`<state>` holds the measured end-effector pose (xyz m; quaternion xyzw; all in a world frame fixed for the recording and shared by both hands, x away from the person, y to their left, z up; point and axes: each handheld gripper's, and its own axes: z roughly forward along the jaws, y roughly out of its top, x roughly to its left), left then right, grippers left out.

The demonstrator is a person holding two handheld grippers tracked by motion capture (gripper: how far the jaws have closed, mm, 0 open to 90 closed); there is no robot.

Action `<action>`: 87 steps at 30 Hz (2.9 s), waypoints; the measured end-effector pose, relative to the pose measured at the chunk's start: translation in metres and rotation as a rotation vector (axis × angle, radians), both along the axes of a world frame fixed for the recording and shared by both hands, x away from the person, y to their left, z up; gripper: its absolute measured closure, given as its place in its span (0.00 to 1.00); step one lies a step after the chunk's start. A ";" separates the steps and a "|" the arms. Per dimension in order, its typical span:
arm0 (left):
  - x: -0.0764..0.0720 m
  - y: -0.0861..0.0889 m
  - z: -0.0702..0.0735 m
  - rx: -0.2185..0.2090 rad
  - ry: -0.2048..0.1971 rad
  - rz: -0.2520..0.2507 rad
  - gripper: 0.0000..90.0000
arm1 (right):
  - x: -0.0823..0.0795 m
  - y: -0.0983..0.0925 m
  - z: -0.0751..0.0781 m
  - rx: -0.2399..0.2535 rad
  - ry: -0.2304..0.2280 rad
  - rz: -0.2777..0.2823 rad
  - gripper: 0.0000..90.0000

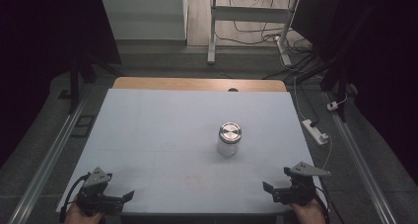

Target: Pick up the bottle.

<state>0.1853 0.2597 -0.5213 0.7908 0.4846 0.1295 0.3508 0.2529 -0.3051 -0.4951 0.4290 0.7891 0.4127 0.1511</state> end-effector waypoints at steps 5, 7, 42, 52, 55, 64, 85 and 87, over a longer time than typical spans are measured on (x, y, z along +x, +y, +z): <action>-0.001 0.001 0.001 0.008 -0.024 0.023 0.00 | 0.000 0.002 0.000 -0.013 -0.002 0.010 0.00; -0.001 0.001 0.000 0.009 -0.019 0.021 0.00 | 0.000 0.002 0.000 -0.022 -0.005 0.012 0.00; 0.000 0.002 -0.001 -0.014 0.007 -0.009 0.00 | 0.003 0.018 0.011 -0.018 -0.086 0.105 0.00; 0.000 0.003 -0.001 -0.022 0.008 -0.013 0.00 | 0.013 0.032 0.013 -0.016 -0.101 0.146 0.00; 0.000 0.003 -0.001 -0.023 0.008 -0.015 0.00 | 0.019 0.036 0.013 0.007 -0.094 0.156 0.00; 0.001 0.004 -0.001 -0.030 0.013 -0.019 0.00 | 0.037 0.049 0.011 0.037 -0.062 0.204 0.00; 0.001 0.004 -0.001 -0.041 0.018 -0.028 0.00 | 0.076 0.077 0.007 0.001 -0.007 0.198 0.00; 0.001 0.004 -0.001 -0.042 0.019 -0.028 0.00 | 0.081 0.081 0.006 -0.015 -0.016 0.191 0.00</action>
